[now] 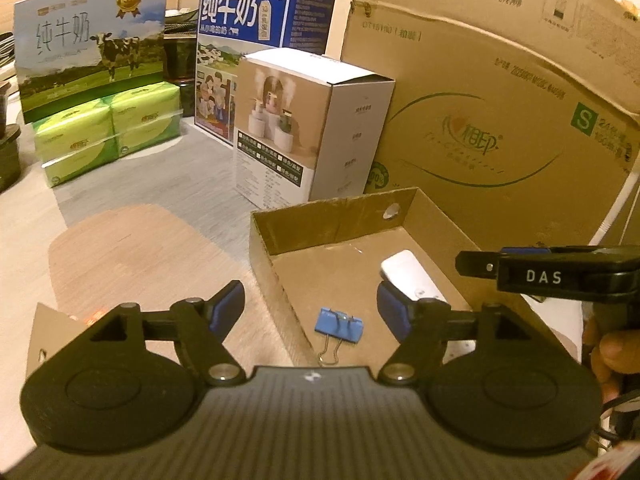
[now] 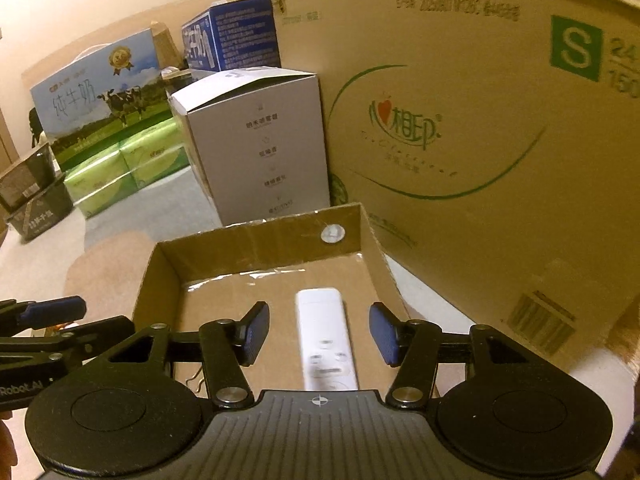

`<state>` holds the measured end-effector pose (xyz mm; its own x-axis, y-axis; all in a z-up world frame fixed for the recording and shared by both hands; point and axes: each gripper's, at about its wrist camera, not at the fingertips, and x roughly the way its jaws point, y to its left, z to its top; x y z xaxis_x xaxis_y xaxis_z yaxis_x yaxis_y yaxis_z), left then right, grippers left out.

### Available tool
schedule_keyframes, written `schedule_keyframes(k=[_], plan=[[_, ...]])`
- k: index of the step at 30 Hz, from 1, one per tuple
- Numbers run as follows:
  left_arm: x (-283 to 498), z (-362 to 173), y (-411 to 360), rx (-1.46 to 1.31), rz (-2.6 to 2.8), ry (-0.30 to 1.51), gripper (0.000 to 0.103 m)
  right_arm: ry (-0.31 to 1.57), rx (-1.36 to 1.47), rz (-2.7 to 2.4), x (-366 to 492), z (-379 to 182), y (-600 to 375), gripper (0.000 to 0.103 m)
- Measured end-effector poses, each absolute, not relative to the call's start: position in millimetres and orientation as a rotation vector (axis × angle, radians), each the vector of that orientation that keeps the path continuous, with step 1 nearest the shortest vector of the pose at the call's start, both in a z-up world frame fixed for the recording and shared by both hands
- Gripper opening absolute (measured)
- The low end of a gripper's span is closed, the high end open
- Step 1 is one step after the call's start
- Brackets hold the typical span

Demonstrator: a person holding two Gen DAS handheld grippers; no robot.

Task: Organize rigid objects
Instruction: 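Open both tools to drop the clip and remote into the tray, then withdraw both open tools from the tray toward the green jar and gold panel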

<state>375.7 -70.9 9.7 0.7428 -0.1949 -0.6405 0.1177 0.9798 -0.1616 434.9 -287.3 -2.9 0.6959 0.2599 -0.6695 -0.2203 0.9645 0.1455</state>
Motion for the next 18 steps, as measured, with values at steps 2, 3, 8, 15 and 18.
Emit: schedule_keyframes(k=[2,3,8,15,18], plan=[[367,15,-68,-0.114,-0.173,0.708,0.072,0.751,0.056,0.261,427,2,-287,0.057],[362,18,-67,-0.115,-0.172,0.704,0.073,0.750,0.056,0.261,422,5,-287,0.057],[331,33,-56,-0.116,-0.170,0.688,0.078,0.742,0.063,0.265,389,21,-284,0.065],[281,50,-36,-0.124,-0.161,0.670,0.087,0.721,0.068,0.291,333,42,-271,0.084],[257,55,-26,-0.118,-0.149,0.657,0.093,0.713,0.071,0.296,307,49,-265,0.087]])
